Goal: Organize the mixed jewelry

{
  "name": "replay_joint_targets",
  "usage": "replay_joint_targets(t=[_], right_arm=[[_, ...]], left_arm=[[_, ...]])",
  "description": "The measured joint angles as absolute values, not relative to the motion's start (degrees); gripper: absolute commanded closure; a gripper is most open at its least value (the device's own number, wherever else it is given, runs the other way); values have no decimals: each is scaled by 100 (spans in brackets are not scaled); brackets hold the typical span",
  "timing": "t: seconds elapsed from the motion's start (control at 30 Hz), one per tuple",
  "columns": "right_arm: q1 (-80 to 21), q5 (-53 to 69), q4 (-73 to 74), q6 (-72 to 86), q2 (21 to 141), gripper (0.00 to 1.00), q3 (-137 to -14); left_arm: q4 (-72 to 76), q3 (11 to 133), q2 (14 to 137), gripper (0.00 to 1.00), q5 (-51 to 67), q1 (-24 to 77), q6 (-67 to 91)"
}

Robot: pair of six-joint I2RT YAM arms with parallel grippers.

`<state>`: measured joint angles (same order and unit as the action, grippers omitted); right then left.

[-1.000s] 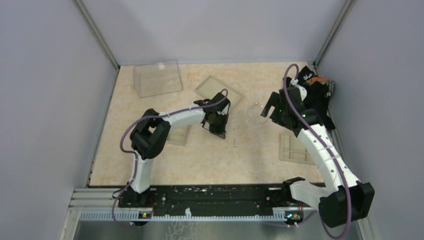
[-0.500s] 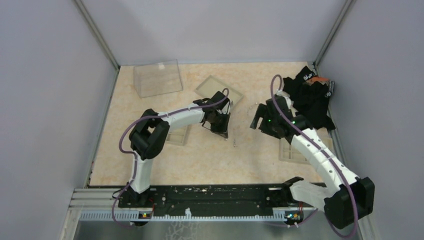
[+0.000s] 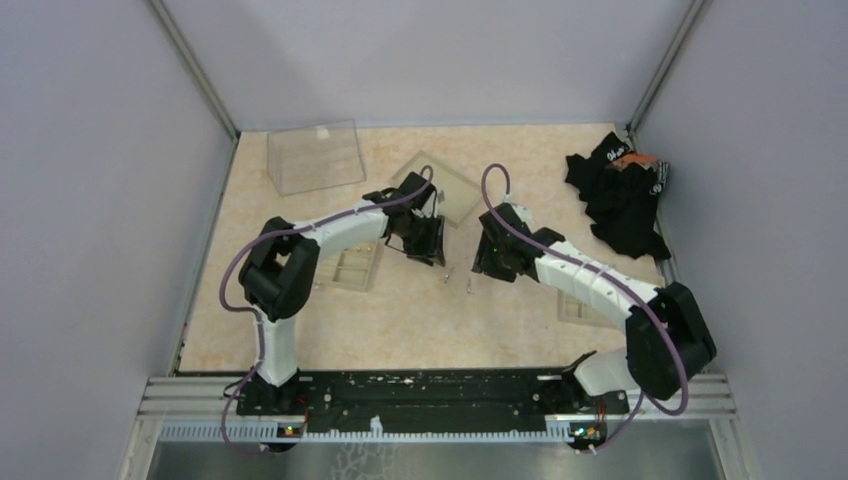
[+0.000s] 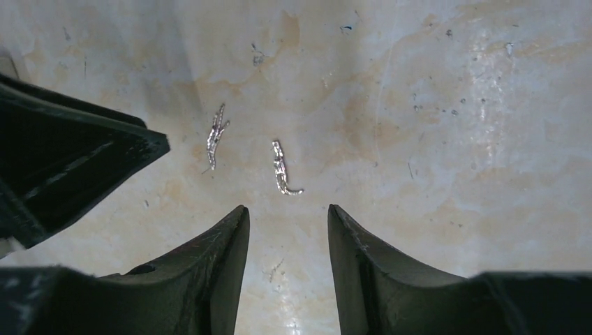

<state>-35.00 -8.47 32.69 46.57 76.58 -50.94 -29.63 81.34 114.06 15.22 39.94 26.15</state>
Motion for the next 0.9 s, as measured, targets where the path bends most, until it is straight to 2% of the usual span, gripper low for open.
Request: replay_joint_targets(t=[0.23,0.5,0.7,0.77,0.8,0.9], right_arm=[[-3850,-888,2945,4654,8560,56,-5122],[-4101,-928,2873,4648,9312,62,-5365],[-4272,-1234,3039,4617,9738,78,-5793],[-4324,-1365,3153,4624,9843,88,-5911],[-4335,-1409,3197,4615,9878,97,-5955],[-4351,-1557,3354,4661,9946,100,-6051]], left_arm=[[-2998,7970,10849,58,1594,3415,2615],[-3002,7767,10558,59,1584,3074,2617],[-3039,7618,10558,60,1616,3076,2617],[-3044,7618,10558,60,1619,3076,2617],[-3041,7618,10558,60,1621,3076,2615],[-3044,7618,10558,60,1616,3065,2615]])
